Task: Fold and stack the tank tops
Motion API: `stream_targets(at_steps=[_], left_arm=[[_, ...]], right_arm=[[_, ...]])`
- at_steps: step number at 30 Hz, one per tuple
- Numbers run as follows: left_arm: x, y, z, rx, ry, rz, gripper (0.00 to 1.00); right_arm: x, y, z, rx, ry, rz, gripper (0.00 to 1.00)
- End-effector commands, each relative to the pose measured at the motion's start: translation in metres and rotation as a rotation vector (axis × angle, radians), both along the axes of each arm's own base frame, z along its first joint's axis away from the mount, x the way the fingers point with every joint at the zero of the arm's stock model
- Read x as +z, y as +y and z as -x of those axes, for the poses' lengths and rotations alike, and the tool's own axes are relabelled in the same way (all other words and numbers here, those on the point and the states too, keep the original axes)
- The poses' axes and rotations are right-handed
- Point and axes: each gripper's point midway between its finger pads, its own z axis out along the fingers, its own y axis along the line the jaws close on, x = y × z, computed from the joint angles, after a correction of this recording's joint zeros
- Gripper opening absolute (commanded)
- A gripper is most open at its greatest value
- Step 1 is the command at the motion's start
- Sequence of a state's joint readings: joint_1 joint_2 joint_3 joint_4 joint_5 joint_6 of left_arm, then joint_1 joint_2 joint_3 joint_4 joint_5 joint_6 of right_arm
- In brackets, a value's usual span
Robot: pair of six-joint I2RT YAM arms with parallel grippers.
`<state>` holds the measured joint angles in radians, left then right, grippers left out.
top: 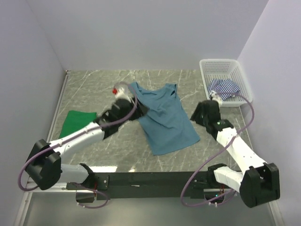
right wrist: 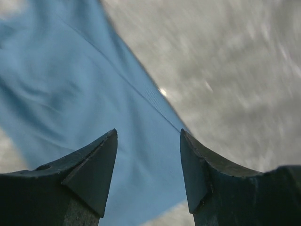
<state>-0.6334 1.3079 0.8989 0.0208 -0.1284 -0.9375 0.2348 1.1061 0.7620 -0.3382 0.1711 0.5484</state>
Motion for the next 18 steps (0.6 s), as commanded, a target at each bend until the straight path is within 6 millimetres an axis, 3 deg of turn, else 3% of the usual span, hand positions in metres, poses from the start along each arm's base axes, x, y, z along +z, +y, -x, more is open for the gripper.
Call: stream_targets(at_steps=[1,3,7,10,17,18], left_arm=[[-0.068,-0.015,0.052,-0.025,0.121,-0.052,0.63],[-0.095,-0.013,0.071,-0.028,0.158,-0.091,0.68],[-0.117,-0.023,0.094,-0.087,0.188,-0.113,0.76],[-0.129,-0.025,0.095,-0.093,0.202,-0.149,0.81],[-0.155,-0.029,0.078,-0.063,0.235,-0.273,0.76],[-0.152,-0.035,0.072,-0.063,0.226,-0.278,0.74]], right_arm=[[-0.034,-0.018,0.022,-0.097,0.031,0.016,0.62],[-0.056,-0.020,0.033,-0.104,0.080,0.019,0.61],[-0.080,-0.016,0.042,-0.090,0.159,-0.005,0.56],[-0.091,-0.016,0.044,-0.097,0.210,-0.002,0.56],[-0.099,-0.014,0.049,-0.080,0.275,0.007,0.55],[-0.099,-0.013,0.049,-0.073,0.278,0.006,0.53]])
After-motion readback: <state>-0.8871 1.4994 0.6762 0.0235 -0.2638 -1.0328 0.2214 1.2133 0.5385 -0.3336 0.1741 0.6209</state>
